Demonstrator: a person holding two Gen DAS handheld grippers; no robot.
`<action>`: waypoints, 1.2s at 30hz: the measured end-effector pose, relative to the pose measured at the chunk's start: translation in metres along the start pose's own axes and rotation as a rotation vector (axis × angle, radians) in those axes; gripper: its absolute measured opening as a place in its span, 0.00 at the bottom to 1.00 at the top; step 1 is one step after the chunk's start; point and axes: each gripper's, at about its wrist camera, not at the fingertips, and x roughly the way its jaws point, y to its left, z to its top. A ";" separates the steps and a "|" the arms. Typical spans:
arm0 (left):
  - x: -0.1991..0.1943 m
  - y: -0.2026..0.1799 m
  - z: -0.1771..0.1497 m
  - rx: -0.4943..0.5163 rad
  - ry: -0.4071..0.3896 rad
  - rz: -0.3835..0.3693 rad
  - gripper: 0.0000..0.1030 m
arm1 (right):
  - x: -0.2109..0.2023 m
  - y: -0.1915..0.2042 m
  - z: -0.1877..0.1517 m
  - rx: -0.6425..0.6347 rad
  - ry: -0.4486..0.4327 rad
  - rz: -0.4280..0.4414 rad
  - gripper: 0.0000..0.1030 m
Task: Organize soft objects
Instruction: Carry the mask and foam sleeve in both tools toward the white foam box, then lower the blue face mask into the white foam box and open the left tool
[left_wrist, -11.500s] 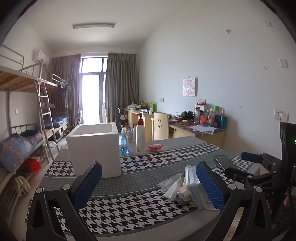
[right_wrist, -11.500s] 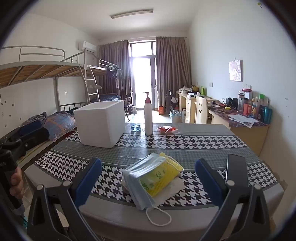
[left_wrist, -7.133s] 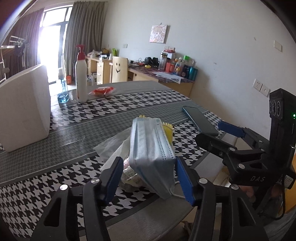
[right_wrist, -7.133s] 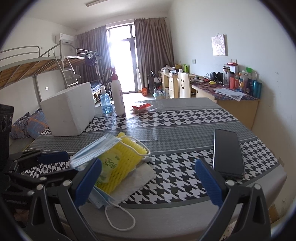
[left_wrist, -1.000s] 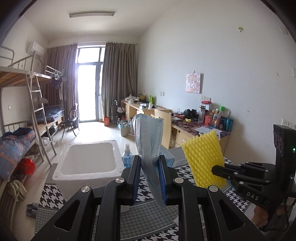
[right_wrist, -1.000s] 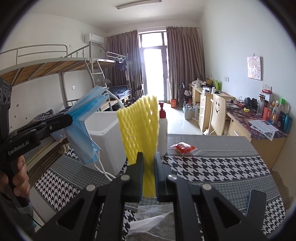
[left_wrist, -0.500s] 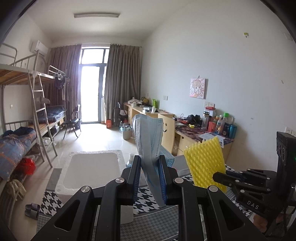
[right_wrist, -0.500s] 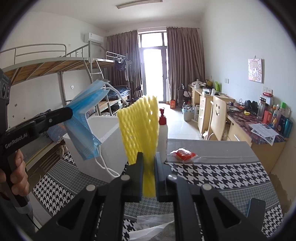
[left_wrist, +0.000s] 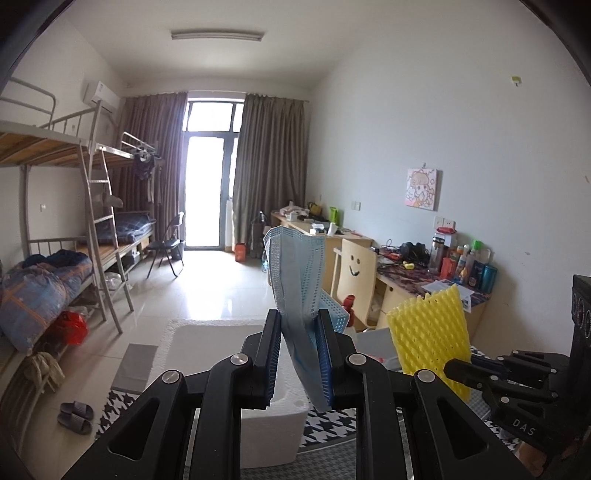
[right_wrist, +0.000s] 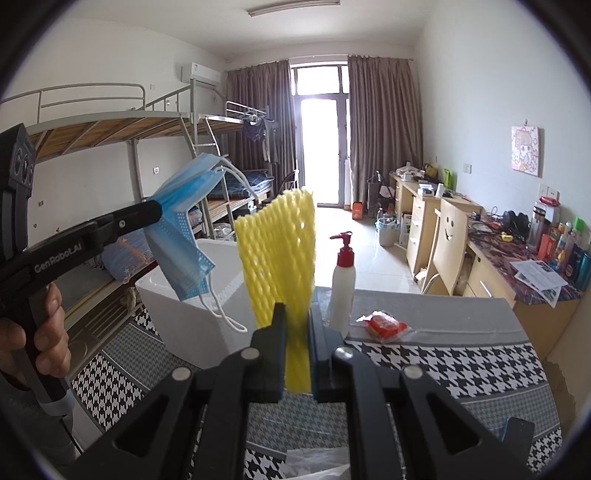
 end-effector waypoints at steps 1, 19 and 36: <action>0.002 0.002 0.001 -0.004 0.000 0.008 0.20 | 0.001 0.001 0.001 -0.004 -0.001 0.003 0.13; 0.025 0.038 0.008 -0.026 0.023 0.155 0.20 | 0.028 0.026 0.022 -0.076 0.007 0.036 0.13; 0.067 0.052 -0.003 -0.003 0.139 0.230 0.26 | 0.053 0.043 0.033 -0.116 0.035 0.058 0.13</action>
